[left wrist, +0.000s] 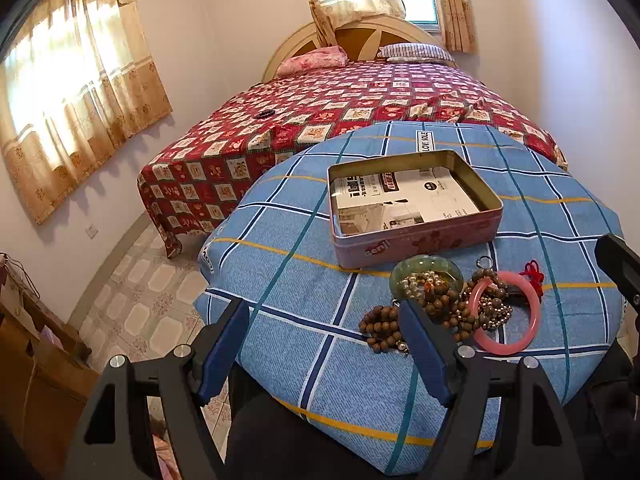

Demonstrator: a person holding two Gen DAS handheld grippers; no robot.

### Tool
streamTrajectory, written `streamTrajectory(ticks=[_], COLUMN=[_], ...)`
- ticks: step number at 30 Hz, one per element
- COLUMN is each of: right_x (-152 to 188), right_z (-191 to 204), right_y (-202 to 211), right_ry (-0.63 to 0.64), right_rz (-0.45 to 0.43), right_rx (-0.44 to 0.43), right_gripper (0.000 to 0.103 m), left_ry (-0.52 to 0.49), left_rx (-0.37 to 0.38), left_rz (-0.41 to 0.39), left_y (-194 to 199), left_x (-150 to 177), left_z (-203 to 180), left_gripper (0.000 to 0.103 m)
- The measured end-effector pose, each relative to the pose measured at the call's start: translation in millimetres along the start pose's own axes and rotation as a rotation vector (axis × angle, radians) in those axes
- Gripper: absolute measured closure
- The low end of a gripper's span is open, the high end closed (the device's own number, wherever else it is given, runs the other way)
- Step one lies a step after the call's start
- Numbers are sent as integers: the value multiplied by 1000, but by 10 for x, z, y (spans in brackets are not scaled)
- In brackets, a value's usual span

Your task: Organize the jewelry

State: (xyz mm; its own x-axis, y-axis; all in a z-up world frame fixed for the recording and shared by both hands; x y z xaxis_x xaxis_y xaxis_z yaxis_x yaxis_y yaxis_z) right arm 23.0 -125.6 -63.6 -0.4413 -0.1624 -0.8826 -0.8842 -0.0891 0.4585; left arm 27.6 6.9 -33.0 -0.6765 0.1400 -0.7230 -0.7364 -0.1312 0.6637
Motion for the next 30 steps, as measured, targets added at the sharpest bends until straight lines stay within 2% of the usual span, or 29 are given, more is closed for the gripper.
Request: streamTrajectory(ticks=[13, 19, 26, 30], right_x=[-18, 276, 453, 485], right_z=[-2, -41, -81, -53], right_y=[-5, -217, -358, -371], right_ry=[2, 10, 9, 19], right_rz=[5, 35, 103, 126], right_rx=[-5, 6, -3, -18], right_gripper=[0, 0, 0, 0], left_ry=[-15, -21, -79, -127], left_rx=[11, 9, 91, 109], left_rz=[20, 76, 111, 114], left_y=[-99, -373, -522, -638], left_x=[15, 121, 232, 242], left_z=[-23, 13, -204, -342], left_gripper=[26, 26, 26, 26])
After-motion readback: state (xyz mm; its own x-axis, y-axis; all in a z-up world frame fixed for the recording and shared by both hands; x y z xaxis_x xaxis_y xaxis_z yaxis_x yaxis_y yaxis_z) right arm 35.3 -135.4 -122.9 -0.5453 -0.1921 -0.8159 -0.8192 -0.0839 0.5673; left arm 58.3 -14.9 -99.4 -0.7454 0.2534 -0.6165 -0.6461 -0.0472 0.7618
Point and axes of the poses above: each gripper's, at about its wrist camera, not at the fingertips, and y roughly against the way its jaws point, z to its left, x to its underside, the point moved 3 cm from there along -y, roughly the way its jaws point, and after that the axes turned 1 degree about -z, right-handed, at the moved point
